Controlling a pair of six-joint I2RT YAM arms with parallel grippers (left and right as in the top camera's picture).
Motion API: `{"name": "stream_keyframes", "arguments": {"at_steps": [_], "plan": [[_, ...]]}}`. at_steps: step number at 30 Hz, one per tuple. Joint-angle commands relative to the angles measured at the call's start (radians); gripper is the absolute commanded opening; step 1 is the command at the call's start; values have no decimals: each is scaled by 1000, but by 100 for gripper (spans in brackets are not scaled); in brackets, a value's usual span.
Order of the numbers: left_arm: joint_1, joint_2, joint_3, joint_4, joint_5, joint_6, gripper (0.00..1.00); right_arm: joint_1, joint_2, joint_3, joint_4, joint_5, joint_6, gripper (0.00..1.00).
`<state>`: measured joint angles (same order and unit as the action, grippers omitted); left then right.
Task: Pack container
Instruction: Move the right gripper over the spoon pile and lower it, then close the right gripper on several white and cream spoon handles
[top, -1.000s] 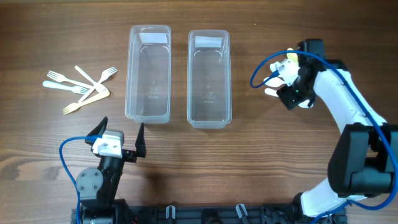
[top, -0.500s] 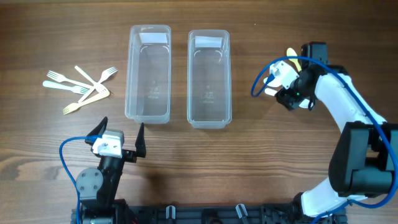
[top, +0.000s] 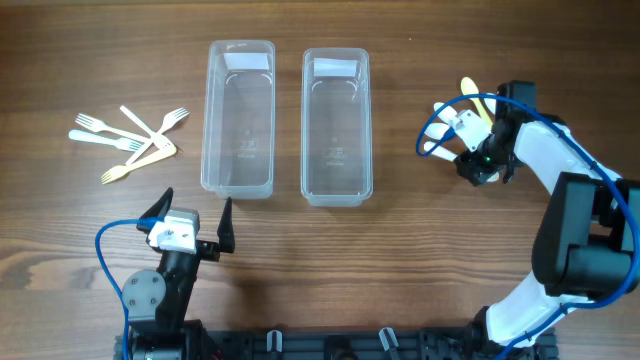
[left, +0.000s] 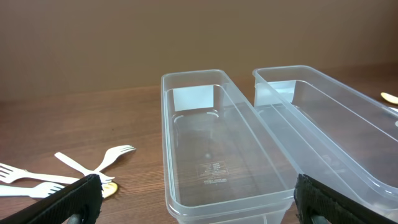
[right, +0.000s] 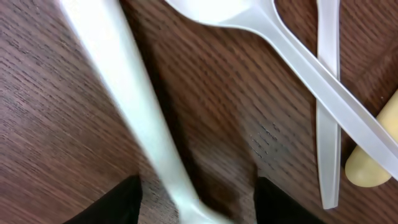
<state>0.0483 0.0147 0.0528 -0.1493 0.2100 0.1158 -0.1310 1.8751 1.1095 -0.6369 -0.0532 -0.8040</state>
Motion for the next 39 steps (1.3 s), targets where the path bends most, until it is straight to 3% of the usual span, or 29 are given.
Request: {"name": "stream_keyframes", "arguments": {"at_steps": [1, 2, 3, 4, 5, 13, 20, 22, 25, 29, 31, 34, 39], "plan": [[6, -8, -7, 3, 2, 15, 100, 1, 66, -6, 13, -32, 16, 49], [6, -8, -7, 3, 2, 15, 100, 1, 76, -6, 13, -42, 21, 45], [6, -8, -7, 3, 2, 15, 100, 1, 84, -6, 9, -53, 25, 32], [6, -8, -7, 3, 2, 15, 100, 2, 92, -6, 9, -52, 49, 12], [6, -8, -7, 3, 2, 15, 100, 2, 92, -6, 9, -53, 69, 4], [6, -8, -7, 3, 2, 15, 100, 42, 90, 9, -27, -53, 217, 4], [6, -8, -7, 3, 2, 15, 100, 237, 36, 167, -202, -82, 293, 4], [6, -8, -7, 3, 2, 15, 100, 302, -21, 257, -244, -76, 380, 4], [6, -8, -7, 3, 2, 15, 100, 337, -127, 359, -238, -93, 639, 4], [6, -8, -7, 3, 2, 15, 100, 379, -280, 390, -215, -120, 750, 4], [6, -8, -7, 3, 2, 15, 100, 425, -322, 390, -163, -227, 792, 4], [6, -8, -7, 3, 2, 15, 100, 543, -315, 384, -74, -267, 871, 4], [6, -8, -7, 3, 2, 15, 100, 665, -209, 370, 24, -116, 1022, 4]]}}
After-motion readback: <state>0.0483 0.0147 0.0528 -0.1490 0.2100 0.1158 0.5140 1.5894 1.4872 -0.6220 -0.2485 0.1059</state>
